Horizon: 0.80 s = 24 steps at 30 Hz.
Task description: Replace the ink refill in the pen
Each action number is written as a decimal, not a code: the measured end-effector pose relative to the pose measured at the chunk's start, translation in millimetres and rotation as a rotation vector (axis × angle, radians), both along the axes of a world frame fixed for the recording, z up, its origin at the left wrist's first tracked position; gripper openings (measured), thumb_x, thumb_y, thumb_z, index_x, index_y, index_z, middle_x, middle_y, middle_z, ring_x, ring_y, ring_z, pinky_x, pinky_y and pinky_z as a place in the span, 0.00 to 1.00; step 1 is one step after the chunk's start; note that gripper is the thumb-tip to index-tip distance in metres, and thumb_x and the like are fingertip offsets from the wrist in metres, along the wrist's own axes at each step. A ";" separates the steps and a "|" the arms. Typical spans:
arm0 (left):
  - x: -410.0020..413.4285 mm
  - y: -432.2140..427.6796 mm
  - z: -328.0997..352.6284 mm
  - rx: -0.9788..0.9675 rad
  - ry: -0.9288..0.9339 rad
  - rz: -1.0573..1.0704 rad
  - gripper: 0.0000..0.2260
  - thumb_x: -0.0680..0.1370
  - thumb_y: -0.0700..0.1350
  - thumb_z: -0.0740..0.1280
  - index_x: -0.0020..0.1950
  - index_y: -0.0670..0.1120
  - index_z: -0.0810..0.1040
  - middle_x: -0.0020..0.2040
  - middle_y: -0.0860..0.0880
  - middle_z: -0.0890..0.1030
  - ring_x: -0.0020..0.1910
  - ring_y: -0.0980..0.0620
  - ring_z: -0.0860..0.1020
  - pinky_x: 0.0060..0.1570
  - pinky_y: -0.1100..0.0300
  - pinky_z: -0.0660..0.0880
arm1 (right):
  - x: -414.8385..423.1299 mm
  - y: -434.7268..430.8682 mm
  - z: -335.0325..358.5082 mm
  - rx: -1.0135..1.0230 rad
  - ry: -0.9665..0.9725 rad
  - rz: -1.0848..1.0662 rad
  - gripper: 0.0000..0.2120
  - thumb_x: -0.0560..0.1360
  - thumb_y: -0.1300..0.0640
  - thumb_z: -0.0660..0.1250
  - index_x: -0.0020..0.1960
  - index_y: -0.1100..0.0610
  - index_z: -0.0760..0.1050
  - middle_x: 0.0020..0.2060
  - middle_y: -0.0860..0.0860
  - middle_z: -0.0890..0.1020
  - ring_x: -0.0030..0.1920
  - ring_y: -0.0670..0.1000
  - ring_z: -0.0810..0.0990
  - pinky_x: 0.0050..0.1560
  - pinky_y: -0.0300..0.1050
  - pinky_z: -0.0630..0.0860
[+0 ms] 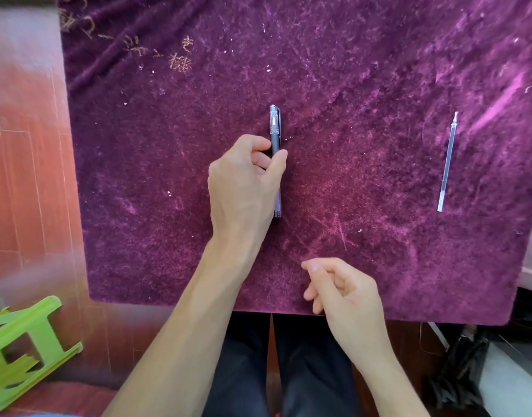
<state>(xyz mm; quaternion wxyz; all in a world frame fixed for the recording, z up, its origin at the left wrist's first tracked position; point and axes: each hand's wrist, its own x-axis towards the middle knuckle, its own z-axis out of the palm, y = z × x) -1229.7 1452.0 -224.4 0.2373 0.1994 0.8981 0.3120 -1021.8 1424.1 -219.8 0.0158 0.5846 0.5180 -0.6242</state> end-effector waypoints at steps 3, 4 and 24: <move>0.1 0.3 -1.1 -0.001 0.015 -0.006 0.10 0.75 0.52 0.74 0.54 0.49 0.83 0.36 0.56 0.83 0.34 0.59 0.81 0.45 0.58 0.81 | 9.9 -13.6 1.2 -0.033 -0.052 0.024 0.10 0.83 0.47 0.68 0.45 0.43 0.85 0.32 0.47 0.85 0.28 0.41 0.80 0.37 0.37 0.79; -0.4 0.4 -1.4 -0.001 0.019 -0.009 0.10 0.75 0.52 0.73 0.54 0.48 0.83 0.37 0.56 0.83 0.34 0.59 0.81 0.45 0.57 0.81 | 11.5 -16.5 1.6 -0.036 -0.068 0.026 0.10 0.83 0.47 0.68 0.44 0.43 0.84 0.33 0.47 0.86 0.27 0.41 0.80 0.38 0.38 0.80; -1.1 -33.4 44.7 0.044 -0.260 -0.054 0.05 0.79 0.47 0.67 0.51 0.54 0.82 0.40 0.56 0.83 0.35 0.63 0.80 0.36 0.73 0.74 | 1.6 -14.4 37.9 0.028 -0.074 0.034 0.06 0.82 0.46 0.69 0.48 0.38 0.83 0.40 0.41 0.87 0.41 0.40 0.85 0.42 0.32 0.77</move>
